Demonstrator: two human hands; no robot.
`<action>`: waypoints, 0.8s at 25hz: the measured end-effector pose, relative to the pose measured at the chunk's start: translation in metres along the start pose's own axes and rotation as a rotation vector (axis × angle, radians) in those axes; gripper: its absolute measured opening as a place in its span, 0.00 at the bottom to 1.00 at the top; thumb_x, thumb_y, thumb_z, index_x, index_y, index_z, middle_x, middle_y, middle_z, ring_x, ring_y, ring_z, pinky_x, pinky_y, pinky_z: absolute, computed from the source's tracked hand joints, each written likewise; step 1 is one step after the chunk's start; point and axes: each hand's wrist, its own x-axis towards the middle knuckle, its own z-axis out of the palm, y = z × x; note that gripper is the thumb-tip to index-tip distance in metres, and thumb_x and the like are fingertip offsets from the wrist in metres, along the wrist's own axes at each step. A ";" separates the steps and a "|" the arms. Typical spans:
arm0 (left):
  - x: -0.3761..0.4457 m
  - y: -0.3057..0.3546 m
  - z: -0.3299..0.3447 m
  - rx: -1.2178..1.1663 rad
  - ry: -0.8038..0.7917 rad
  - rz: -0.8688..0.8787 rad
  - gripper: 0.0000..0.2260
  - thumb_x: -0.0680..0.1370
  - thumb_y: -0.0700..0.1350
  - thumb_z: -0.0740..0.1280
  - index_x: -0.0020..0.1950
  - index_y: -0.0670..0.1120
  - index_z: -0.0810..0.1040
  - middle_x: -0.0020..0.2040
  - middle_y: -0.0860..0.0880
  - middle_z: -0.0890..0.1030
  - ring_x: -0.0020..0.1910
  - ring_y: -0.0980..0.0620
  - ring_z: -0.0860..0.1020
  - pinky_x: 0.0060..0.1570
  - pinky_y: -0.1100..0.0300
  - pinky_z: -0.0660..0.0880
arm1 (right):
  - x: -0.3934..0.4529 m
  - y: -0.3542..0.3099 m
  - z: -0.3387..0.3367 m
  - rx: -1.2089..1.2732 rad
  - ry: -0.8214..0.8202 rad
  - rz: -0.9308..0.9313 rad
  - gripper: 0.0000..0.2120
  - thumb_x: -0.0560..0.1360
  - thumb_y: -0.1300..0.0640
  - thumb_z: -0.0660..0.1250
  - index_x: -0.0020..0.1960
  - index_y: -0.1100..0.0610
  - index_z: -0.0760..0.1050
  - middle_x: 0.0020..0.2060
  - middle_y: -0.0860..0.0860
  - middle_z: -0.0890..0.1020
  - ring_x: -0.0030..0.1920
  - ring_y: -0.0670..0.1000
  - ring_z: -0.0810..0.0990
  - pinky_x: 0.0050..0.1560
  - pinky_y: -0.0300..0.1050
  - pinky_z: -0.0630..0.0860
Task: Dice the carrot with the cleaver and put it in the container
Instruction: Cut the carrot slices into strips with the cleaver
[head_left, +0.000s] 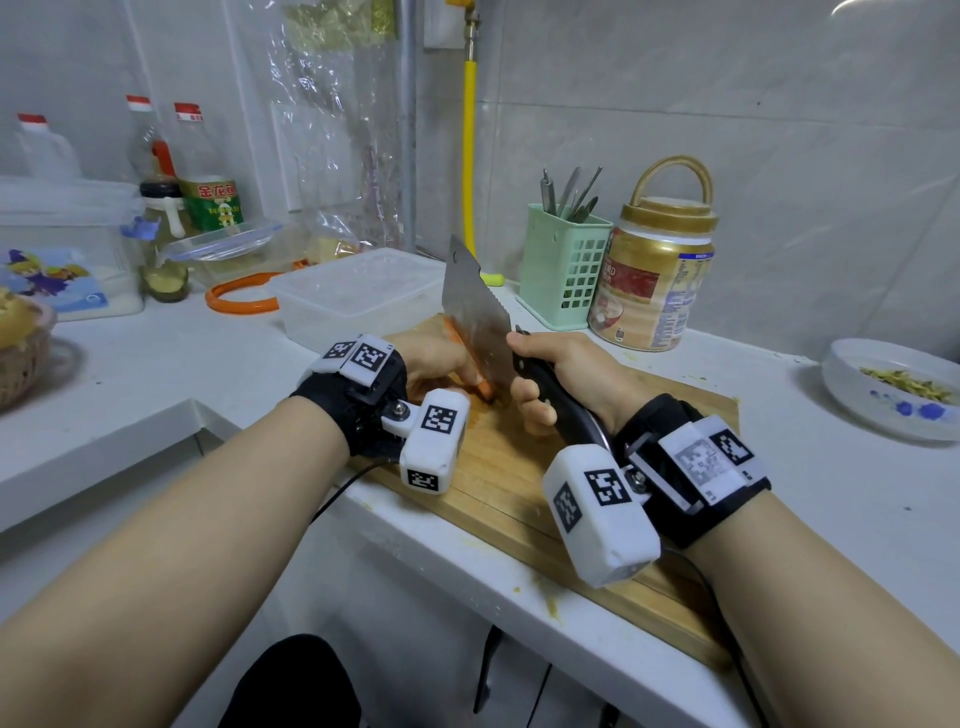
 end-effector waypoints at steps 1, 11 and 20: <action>0.003 -0.002 0.000 -0.038 0.018 -0.006 0.09 0.75 0.30 0.66 0.48 0.43 0.71 0.30 0.45 0.78 0.34 0.48 0.75 0.47 0.54 0.75 | 0.000 0.000 0.000 0.002 0.001 0.008 0.14 0.81 0.52 0.59 0.39 0.57 0.65 0.25 0.52 0.68 0.19 0.50 0.63 0.30 0.43 0.57; 0.016 -0.010 -0.002 -0.107 0.067 -0.023 0.21 0.72 0.31 0.69 0.53 0.51 0.64 0.47 0.40 0.78 0.44 0.42 0.79 0.57 0.45 0.77 | 0.001 0.002 -0.001 0.016 -0.006 0.002 0.13 0.80 0.52 0.61 0.40 0.57 0.65 0.26 0.53 0.68 0.19 0.50 0.64 0.27 0.40 0.58; 0.017 -0.014 -0.004 -0.113 0.076 -0.031 0.24 0.73 0.31 0.68 0.60 0.48 0.61 0.37 0.43 0.82 0.36 0.46 0.81 0.52 0.45 0.80 | 0.000 0.000 0.000 -0.016 -0.041 0.009 0.11 0.80 0.53 0.60 0.43 0.57 0.63 0.27 0.54 0.68 0.18 0.50 0.64 0.24 0.38 0.60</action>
